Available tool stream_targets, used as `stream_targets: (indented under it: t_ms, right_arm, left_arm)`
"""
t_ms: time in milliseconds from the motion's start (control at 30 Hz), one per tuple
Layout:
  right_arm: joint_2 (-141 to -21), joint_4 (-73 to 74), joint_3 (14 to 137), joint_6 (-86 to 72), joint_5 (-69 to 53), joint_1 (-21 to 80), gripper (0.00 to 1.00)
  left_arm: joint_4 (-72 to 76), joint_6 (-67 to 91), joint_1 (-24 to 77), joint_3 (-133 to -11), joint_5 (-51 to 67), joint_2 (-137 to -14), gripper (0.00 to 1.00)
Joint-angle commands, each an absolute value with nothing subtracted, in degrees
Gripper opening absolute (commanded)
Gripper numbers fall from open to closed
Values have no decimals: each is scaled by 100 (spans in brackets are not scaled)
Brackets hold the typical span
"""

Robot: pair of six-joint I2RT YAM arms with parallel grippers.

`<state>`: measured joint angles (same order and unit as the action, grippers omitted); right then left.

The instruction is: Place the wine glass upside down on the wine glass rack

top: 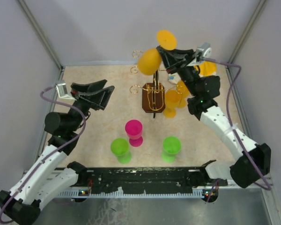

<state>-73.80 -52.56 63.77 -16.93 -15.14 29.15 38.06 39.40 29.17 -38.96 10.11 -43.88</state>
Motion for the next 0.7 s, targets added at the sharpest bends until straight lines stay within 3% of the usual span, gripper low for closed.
stream_targets:
  t_ms: [0,300,667]
  right_arm:
    - [-6962,-3168,7105,-893,-1156,2099,0]
    - [-7257,-2983,7115,-1088,-1544,218,0]
    - [-8520,-4304,6817,-157,-1615,0,0]
  left_arm:
    - [1461,2315,2933,-4627,167,-4319,86]
    - [708,1564,2929,-4924,-324,-4516,84]
    - [950,1298,2918,-4651,-459,-4688,85]
